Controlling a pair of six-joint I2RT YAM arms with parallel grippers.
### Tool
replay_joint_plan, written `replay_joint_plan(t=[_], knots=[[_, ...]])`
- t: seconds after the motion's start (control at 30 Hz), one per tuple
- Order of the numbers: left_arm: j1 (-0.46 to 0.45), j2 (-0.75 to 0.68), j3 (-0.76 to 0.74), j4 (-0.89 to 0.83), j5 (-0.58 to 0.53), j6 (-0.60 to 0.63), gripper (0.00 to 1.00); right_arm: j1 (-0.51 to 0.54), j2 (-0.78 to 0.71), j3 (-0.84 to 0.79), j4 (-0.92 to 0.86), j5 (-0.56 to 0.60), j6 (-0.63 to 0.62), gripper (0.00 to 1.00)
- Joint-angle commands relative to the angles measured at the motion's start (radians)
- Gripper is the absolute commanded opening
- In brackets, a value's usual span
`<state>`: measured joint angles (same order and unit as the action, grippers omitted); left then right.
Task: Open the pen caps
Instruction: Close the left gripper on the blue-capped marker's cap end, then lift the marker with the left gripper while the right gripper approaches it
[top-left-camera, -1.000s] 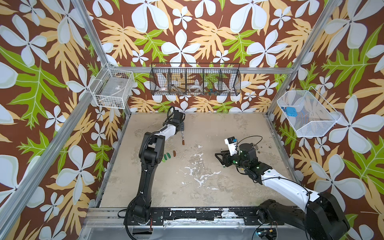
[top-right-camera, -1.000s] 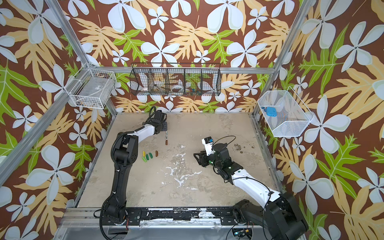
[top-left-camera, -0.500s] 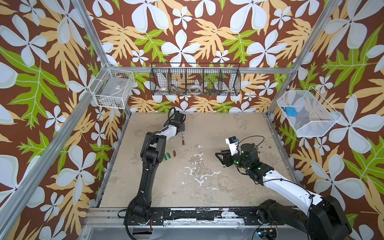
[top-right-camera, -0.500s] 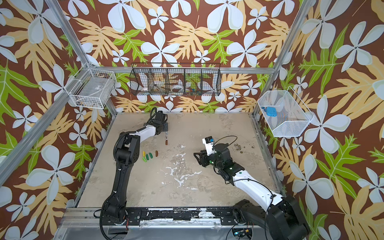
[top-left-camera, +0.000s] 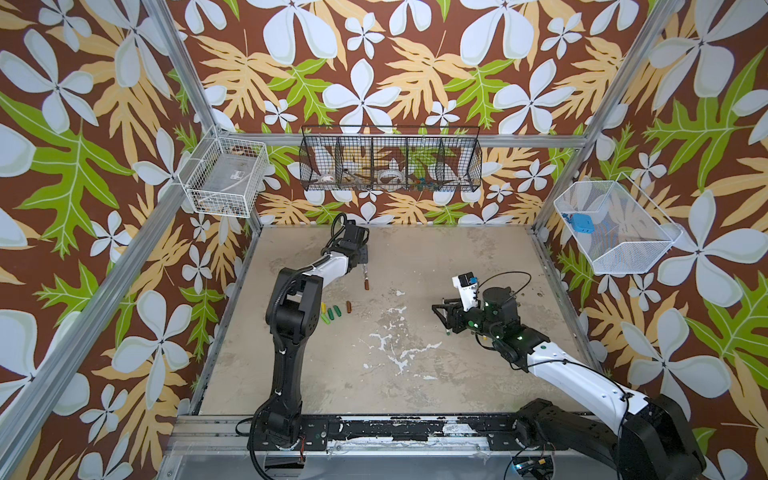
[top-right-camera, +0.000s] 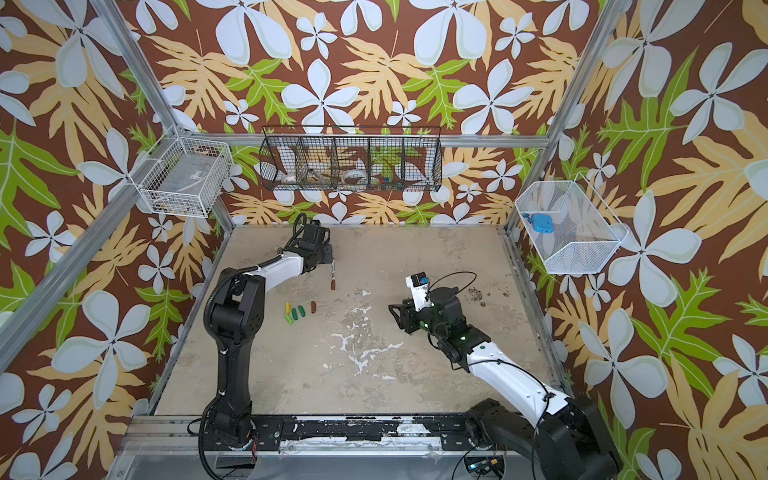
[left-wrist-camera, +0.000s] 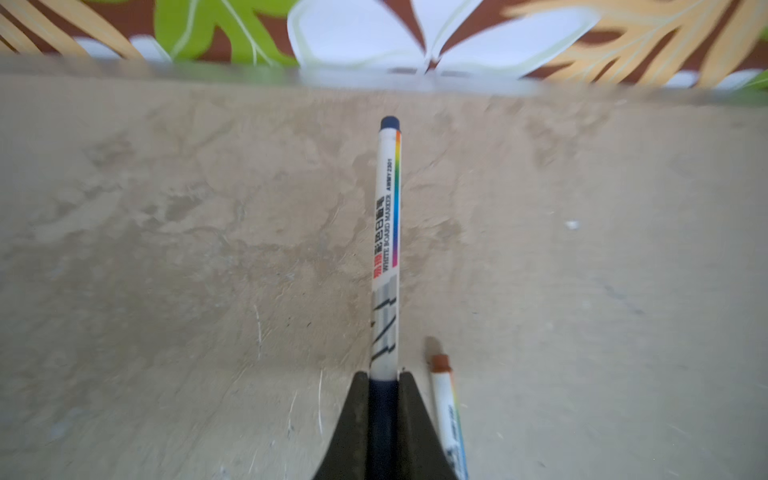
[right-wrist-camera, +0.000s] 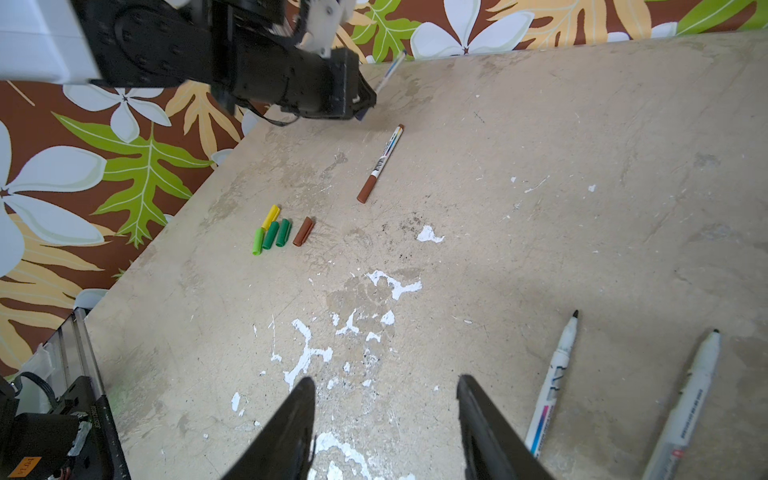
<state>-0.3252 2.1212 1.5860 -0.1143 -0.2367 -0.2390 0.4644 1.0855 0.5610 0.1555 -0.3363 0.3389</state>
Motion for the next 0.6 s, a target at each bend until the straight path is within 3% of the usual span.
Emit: replay_joint_plan(t=[0.0,0.23,0.47,0.57], knots=[[-0.033,-0.124,-0.108,0.075,-0.027,-0.029,0.06,0.000,-0.025,-0.010,0.037,-0.015,-0.008,0.56],[-0.133,-0.397,-0.469,0.238,0.036,-0.099,0.07,-0.001,-0.153,-0.068,0.112,-0.049,-0.012,0.58],[-0.264,-0.585,-0.703,0.358,0.143,-0.135,0.07,0.001,-0.270,-0.157,0.253,-0.066,-0.035,0.57],[-0.300,-0.656,-0.794,0.435,0.218,-0.136,0.07,0.014,-0.320,-0.203,0.316,-0.020,-0.067,0.56]])
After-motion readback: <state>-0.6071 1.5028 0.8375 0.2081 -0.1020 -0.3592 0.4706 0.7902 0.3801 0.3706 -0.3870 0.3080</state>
